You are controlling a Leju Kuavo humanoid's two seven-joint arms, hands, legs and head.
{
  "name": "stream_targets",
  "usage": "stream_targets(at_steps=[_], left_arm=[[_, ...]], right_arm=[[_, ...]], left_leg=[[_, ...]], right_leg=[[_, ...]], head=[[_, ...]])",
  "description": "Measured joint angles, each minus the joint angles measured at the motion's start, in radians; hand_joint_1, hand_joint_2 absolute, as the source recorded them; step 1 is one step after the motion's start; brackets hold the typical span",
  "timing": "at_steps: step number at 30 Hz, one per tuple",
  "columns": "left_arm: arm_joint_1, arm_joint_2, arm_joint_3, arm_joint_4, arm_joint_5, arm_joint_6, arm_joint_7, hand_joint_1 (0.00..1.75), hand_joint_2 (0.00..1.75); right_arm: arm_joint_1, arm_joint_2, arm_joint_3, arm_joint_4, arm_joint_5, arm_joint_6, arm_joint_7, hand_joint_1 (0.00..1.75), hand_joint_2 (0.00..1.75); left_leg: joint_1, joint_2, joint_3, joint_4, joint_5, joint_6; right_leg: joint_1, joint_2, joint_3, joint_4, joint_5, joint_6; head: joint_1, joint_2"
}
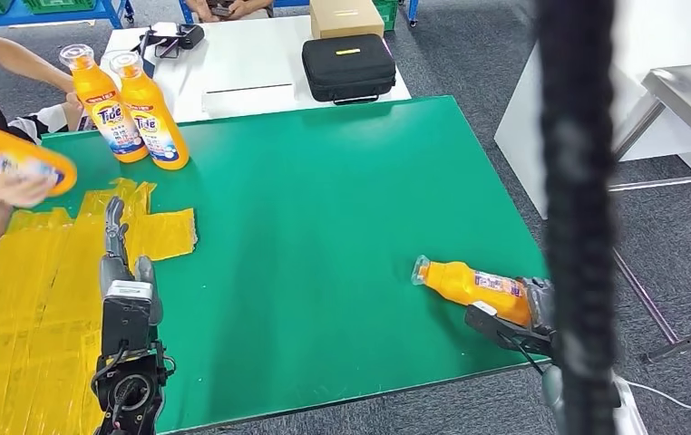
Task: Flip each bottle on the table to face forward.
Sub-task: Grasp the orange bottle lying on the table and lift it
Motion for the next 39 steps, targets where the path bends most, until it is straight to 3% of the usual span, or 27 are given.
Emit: stream_targets(at_steps=[4, 7, 11, 16, 20, 32, 39], left_arm=[[0.006, 0.000, -0.008, -0.002, -0.007, -0.013, -0.009, 0.00, 0.00], [0.006, 0.000, -0.023, -0.002, 0.006, -0.050, -0.009, 0.00, 0.00], [-0.021, 0.004, -0.067, 0.007, 0.121, -0.242, 0.012, 0.00, 0.00], [-0.093, 0.011, -0.152, 0.036, 0.250, -0.428, 0.058, 0.00, 0.00], [-0.129, 0.017, -0.203, 0.055, 0.279, -0.471, 0.077, 0.00, 1.75], [-0.169, 0.028, -0.265, 0.075, 0.313, -0.500, 0.114, 0.00, 1.75], [-0.183, 0.029, -0.276, 0.090, 0.244, -0.413, 0.123, 0.00, 1.75]], right_arm=[[0.014, 0.081, -0.001, -0.051, -0.244, -0.122, -0.110, 1.75, 1.75], [0.016, 0.129, 0.004, -0.088, -0.372, -0.160, -0.173, 1.75, 1.75], [0.006, 0.197, 0.021, -0.123, -0.663, -0.197, -0.348, 1.75, 1.75], [-0.060, 0.264, 0.100, -0.097, -0.890, -0.201, -0.449, 1.75, 1.75], [-0.124, 0.292, 0.168, -0.045, -0.943, -0.198, -0.474, 1.75, 1.75], [-0.247, 0.328, 0.301, 0.052, -0.965, -0.175, -0.475, 1.75, 1.75], [-0.280, 0.342, 0.352, 0.088, -0.967, -0.153, -0.472, 1.75, 1.75]], left_leg=[[0.000, 0.000, -0.003, 0.000, 0.001, -0.001], [0.002, -0.003, -0.005, 0.000, 0.002, -0.002], [0.002, -0.004, -0.009, 0.000, 0.002, -0.002], [0.002, -0.003, -0.010, 0.000, 0.002, -0.002], [0.002, -0.004, -0.010, 0.000, 0.003, -0.002], [0.002, -0.004, -0.012, 0.000, 0.003, -0.002], [0.002, -0.004, -0.012, 0.000, 0.003, -0.002]], right_leg=[[0.001, 0.000, -0.003, 0.000, 0.001, 0.000], [0.002, -0.001, -0.004, 0.001, 0.000, 0.000], [0.002, -0.001, -0.008, 0.001, 0.000, 0.000], [0.002, -0.001, -0.009, 0.001, 0.000, 0.000], [0.002, -0.001, -0.009, 0.001, 0.000, 0.000], [0.002, -0.002, -0.010, 0.001, 0.000, -0.001], [0.002, -0.002, -0.011, 0.001, 0.000, 0.000]], head=[[-0.001, 0.000], [0.000, 0.000], [0.000, 0.000], [0.000, 0.000], [0.000, 0.000], [0.000, 0.000], [0.000, 0.000]])
